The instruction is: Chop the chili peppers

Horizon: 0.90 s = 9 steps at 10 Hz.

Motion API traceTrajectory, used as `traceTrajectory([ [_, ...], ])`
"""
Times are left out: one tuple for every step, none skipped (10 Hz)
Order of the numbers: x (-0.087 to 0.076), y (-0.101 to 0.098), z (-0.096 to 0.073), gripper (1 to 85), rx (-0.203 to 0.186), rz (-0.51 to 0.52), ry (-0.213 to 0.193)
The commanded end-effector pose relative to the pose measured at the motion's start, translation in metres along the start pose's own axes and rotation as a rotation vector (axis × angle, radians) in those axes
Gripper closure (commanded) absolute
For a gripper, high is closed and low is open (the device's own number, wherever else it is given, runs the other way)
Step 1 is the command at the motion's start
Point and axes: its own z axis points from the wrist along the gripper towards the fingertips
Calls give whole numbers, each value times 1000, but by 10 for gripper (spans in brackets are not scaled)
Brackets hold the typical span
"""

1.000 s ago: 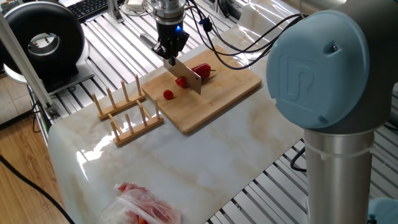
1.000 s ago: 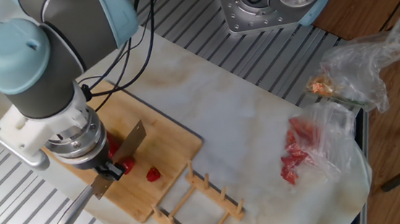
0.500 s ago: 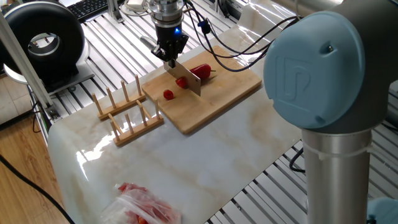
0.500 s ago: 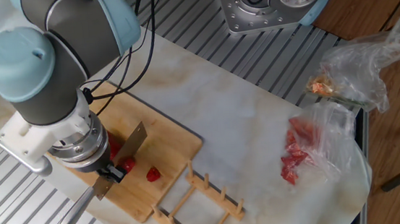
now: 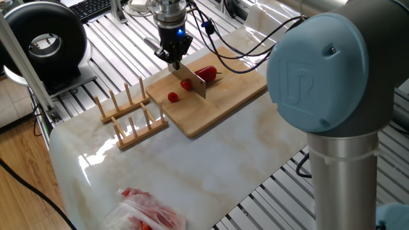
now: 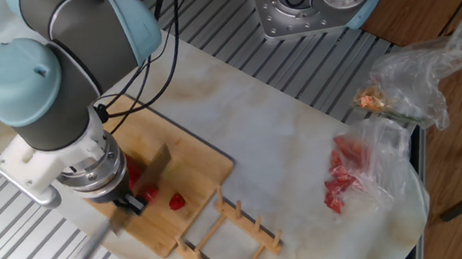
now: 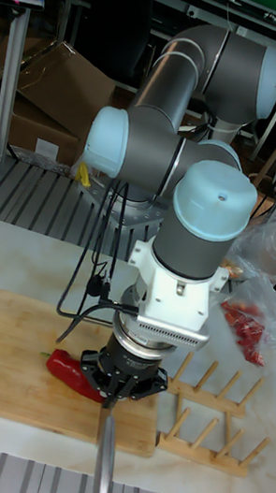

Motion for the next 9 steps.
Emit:
traceTrajectory([
  [7,-2,-10,843,4,-3,17],
  [6,-1,-13,843,5,-7,12],
  [6,0,-15,843,7,-7,14],
  [6,0,-13,843,9,-6,14],
  [5,0,-9,843,12,-5,13],
  [3,1,-5,843,15,-5,9],
  [3,3,-2,843,18,-9,8],
  [2,2,3,843,29,-16,1],
  [1,2,6,843,32,-16,-5],
])
